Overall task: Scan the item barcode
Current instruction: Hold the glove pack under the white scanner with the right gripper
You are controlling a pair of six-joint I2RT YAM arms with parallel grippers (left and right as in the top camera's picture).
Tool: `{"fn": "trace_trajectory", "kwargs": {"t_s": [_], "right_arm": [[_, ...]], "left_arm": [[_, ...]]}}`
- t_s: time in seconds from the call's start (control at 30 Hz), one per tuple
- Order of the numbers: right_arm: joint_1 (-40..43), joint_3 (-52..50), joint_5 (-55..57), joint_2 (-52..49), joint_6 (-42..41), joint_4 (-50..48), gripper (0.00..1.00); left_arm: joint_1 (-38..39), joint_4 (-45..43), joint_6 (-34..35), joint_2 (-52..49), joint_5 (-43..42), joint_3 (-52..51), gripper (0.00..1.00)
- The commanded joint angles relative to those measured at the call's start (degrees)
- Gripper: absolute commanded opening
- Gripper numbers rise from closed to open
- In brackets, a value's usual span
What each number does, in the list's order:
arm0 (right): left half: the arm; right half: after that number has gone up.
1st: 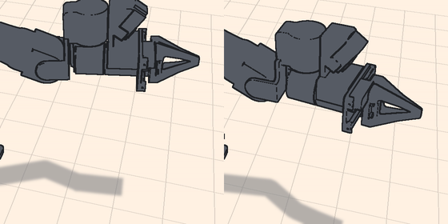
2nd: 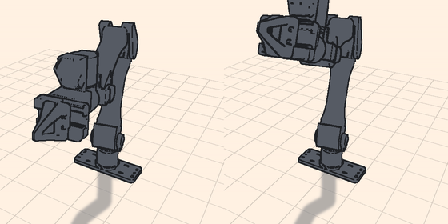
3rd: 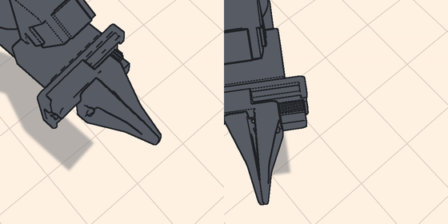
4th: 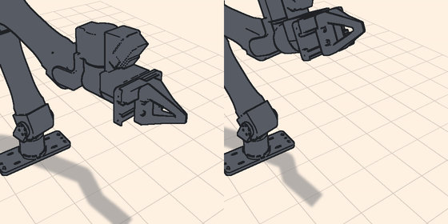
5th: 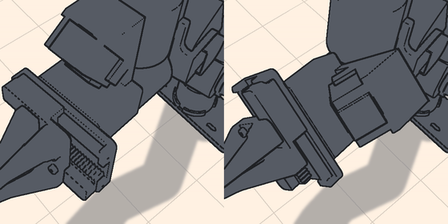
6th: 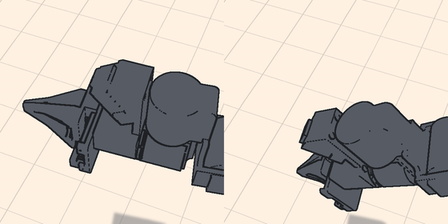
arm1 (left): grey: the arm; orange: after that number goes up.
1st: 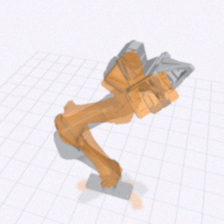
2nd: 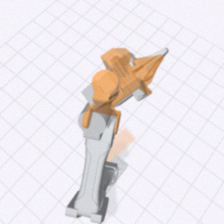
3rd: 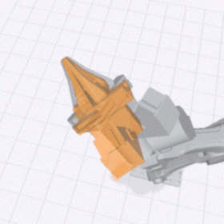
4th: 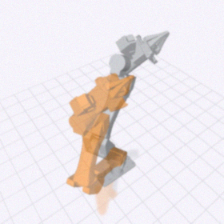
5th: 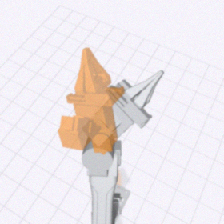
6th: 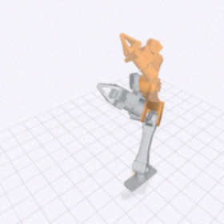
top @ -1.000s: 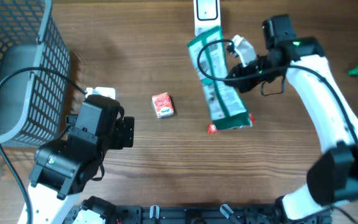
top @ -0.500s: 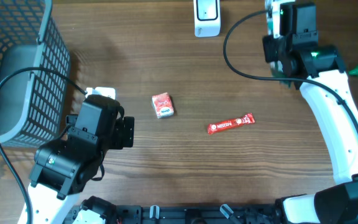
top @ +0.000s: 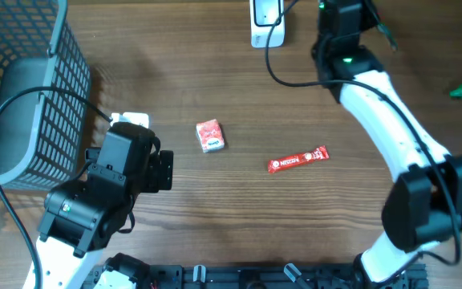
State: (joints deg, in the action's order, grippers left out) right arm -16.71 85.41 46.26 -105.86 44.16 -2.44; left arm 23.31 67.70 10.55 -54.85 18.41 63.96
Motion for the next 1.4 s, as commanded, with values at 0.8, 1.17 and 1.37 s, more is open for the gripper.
{"fn": "trace_trajectory", "kwargs": {"t_s": [0.8,1.17,1.37], "right_arm": [[-7.4,1.4,8.5,-31.6,26.3,-38.3,0.05],[-10.0,1.4,3.4,-31.7,23.1,-24.2,0.04],[-9.8,1.4,1.2,-31.7,23.3,-17.6,0.04]], "left_arm": [[0.0,-0.2,-0.7,0.1,0.5,0.0,1.0],[0.0,-0.2,-0.7,0.1,0.5,0.0,1.0],[0.0,-0.2,-0.7,0.1,0.5,0.0,1.0]]}}
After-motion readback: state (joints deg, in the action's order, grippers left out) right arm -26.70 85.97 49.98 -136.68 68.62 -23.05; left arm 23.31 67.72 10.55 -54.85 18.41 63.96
